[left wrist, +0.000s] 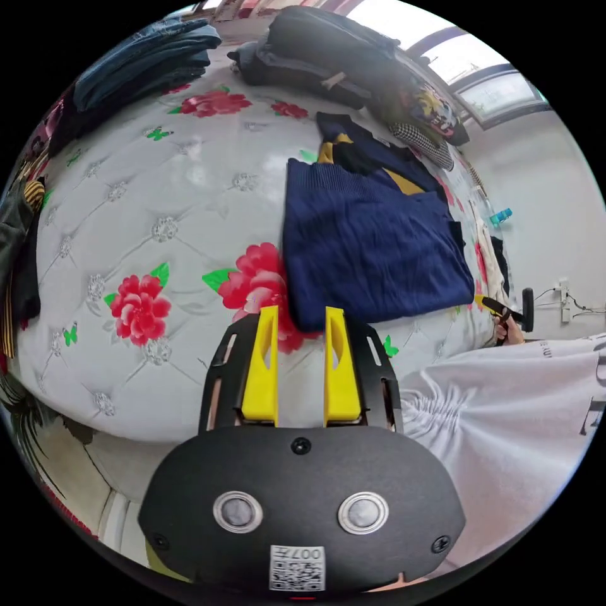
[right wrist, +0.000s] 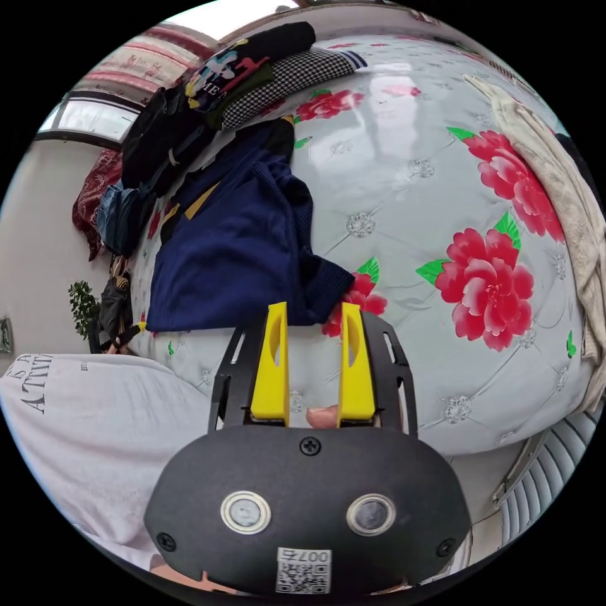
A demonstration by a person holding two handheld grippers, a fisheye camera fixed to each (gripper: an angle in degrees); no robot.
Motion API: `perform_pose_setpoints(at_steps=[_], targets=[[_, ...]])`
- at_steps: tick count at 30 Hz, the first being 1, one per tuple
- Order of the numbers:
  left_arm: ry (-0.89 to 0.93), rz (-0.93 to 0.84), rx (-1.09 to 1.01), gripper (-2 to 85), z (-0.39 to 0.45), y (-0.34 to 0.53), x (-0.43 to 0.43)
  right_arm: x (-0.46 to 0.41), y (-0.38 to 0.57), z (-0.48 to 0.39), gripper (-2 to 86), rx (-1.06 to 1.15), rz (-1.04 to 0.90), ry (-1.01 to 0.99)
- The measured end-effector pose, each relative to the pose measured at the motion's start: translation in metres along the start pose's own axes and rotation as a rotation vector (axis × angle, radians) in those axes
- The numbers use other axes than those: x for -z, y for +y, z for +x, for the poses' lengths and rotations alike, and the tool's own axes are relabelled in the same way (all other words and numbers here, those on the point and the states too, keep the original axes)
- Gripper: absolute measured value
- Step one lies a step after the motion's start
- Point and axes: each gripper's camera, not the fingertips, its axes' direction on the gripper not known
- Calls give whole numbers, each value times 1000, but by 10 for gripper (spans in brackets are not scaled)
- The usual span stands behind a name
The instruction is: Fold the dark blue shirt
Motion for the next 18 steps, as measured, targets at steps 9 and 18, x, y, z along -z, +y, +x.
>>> perform_pose_setpoints(at_steps=[9,18], targets=[[-152,-107,-140,10,46,-27,-13,3,-13,-16,23,158,-128,86],[382,65,1,-7,-21,35,130,111,47,46,5,36,2,-317]])
